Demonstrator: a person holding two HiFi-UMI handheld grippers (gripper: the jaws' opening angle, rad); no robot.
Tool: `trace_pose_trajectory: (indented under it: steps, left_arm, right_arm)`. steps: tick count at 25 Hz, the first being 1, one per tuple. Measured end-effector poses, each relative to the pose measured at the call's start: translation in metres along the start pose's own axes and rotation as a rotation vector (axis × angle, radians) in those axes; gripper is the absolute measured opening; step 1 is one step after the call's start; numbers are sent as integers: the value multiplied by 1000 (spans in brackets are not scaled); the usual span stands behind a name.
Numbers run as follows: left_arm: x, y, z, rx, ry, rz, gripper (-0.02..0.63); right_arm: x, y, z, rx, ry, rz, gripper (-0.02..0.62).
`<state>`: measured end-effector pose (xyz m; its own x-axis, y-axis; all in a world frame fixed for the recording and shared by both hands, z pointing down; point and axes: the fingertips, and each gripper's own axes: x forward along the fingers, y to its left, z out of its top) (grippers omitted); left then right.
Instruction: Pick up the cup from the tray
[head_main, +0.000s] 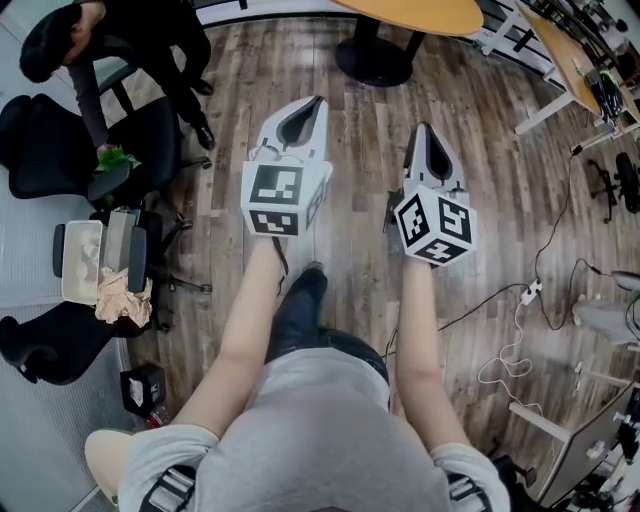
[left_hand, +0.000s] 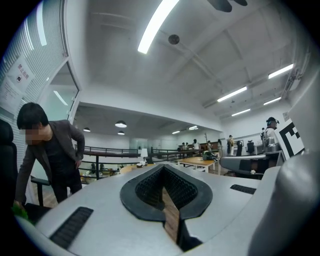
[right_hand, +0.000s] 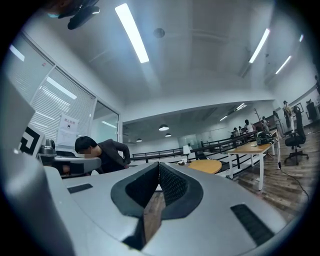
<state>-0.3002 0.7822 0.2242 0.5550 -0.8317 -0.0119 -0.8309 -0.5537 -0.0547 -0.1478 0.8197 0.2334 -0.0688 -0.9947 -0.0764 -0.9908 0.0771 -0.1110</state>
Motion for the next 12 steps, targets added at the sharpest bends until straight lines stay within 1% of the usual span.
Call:
trace_pose_trajectory:
  steps: [7, 12]
  left_arm:
    - [72, 38, 2, 4, -4, -32, 8]
    - [111, 58, 0, -2, -8, -44, 8]
  right_arm:
    - [79, -6, 1, -5, -8, -15, 8]
    - [118, -11, -3, -14, -3, -19, 8]
